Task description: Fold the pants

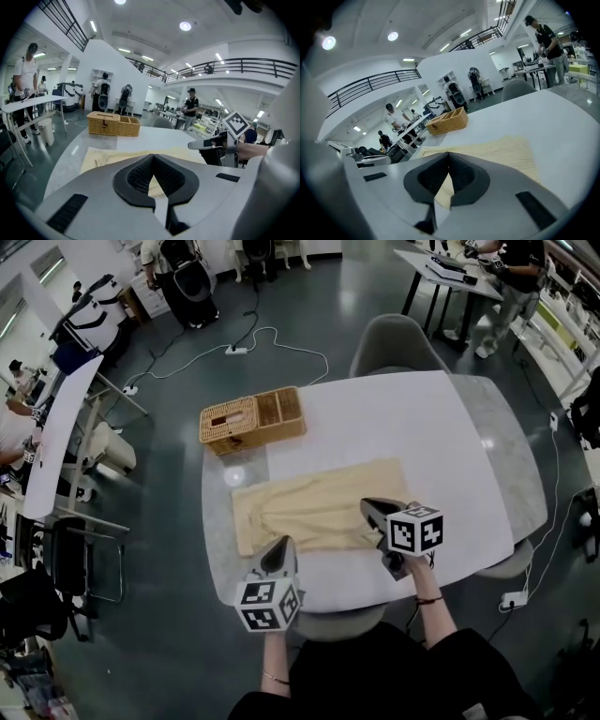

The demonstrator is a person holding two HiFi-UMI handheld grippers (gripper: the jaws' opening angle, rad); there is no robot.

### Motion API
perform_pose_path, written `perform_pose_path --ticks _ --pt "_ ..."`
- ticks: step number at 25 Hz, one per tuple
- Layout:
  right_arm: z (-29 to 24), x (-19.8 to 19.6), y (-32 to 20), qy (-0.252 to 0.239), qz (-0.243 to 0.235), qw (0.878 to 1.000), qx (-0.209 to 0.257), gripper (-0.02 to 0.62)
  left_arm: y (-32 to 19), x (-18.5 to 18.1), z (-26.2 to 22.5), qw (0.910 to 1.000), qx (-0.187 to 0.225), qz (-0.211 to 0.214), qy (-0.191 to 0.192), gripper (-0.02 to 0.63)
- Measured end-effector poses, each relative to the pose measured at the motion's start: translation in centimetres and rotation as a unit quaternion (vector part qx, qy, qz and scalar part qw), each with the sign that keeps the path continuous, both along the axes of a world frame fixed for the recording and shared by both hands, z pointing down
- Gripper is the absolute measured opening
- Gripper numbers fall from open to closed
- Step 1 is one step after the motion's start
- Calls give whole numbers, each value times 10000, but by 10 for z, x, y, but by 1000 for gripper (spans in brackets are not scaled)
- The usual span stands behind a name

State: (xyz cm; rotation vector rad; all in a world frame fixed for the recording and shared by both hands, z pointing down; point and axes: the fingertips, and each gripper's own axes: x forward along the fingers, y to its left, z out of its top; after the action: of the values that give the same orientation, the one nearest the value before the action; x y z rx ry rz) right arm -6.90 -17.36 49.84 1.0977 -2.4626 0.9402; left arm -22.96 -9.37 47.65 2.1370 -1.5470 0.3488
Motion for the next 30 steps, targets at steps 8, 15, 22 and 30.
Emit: perform_pose_path --ticks 8,15,22,30 --pt "15 54 -13 27 263 9996 -120 15 -21 45 10 9997 -72 233 -34 8" --pt "33 96 -28 214 691 9970 -269 15 -36 70 22 9989 -214 395 -108 8" --pt "54 122 -41 324 1108 9926 -374 18 -46 82 37 9980 -419 452 -147 8" --pt "82 134 -53 450 1208 9891 -706 157 -54 94 52 9969 -631 451 -113 8"
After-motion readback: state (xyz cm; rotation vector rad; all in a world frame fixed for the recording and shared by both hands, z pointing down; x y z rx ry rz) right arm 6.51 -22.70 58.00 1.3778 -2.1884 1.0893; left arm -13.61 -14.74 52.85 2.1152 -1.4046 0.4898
